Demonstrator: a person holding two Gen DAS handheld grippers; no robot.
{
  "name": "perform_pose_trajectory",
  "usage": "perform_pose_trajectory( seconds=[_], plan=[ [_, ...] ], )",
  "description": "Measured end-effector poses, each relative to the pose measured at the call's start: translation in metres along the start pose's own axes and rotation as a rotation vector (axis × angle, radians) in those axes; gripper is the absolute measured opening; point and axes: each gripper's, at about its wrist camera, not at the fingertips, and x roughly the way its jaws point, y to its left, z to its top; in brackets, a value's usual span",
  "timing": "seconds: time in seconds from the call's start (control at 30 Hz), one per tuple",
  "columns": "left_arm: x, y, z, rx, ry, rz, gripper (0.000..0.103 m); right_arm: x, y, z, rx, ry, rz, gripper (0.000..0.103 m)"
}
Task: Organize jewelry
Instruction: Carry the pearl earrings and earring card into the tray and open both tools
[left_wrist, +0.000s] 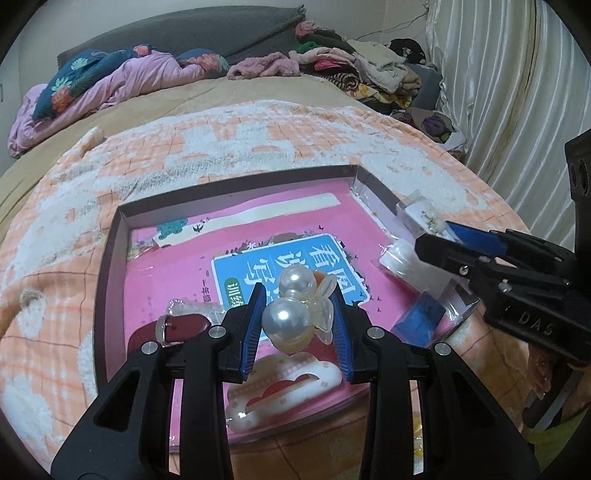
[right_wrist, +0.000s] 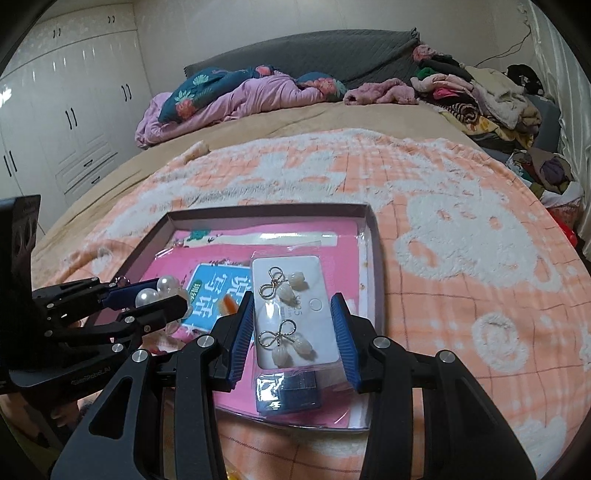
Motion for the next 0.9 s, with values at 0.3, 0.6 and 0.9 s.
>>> perform_pose_trajectory(
  seconds=[0.3, 0.6, 0.9],
  plan=[
    [0.003, 0.001, -0.001, -0.005, 0.008, 0.013, 0.026, 0.01, -0.001, -0.004, 0.004, 0.032, -0.011, 0.041],
    [0.003, 0.002, -0.001, -0.006, 0.01, 0.016, 0.026, 0.009, -0.007, -0.004, 0.03, 0.038, -0.022, 0.05],
    [-0.009, 0.007, 0.002, -0.018, -0.025, 0.031, 0.044, -0.017, -0.015, 0.0, 0.078, -0.018, -0.007, 0.072]
  ],
)
